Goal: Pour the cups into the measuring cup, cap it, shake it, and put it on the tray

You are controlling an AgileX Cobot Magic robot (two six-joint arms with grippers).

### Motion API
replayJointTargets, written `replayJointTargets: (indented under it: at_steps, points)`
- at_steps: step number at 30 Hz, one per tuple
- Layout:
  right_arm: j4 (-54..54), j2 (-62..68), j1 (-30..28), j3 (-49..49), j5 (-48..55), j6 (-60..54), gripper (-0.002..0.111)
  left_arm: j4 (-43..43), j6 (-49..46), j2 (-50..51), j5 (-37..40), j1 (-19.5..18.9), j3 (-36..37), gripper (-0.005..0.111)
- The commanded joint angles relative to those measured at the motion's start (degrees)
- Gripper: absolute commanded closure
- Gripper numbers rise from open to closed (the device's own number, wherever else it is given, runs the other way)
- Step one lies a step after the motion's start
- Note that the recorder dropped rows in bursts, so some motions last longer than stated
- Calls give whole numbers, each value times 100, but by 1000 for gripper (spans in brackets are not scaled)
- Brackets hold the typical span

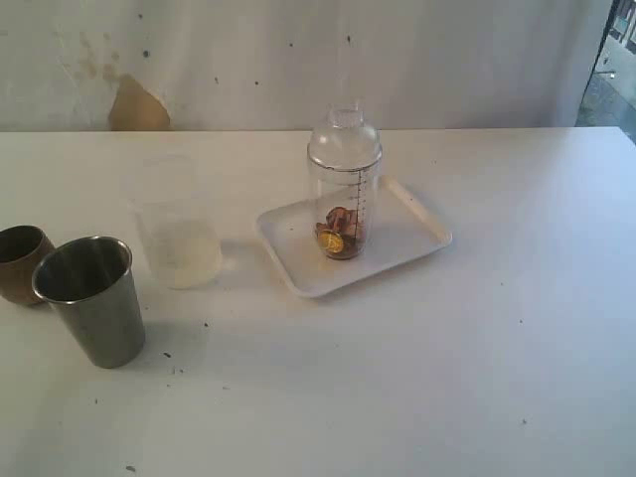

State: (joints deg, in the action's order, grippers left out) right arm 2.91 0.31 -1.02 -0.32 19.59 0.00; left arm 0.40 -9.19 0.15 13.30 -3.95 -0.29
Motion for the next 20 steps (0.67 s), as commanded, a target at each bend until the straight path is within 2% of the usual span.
replayJointTargets:
  at_steps: [1,20]
  points:
    - [9,-31,-27,32,-3,0,108,5,14,-15,5,6,29,107]
    - [9,-31,-27,32,-3,130,108,5,14,-15,5,6,29,107]
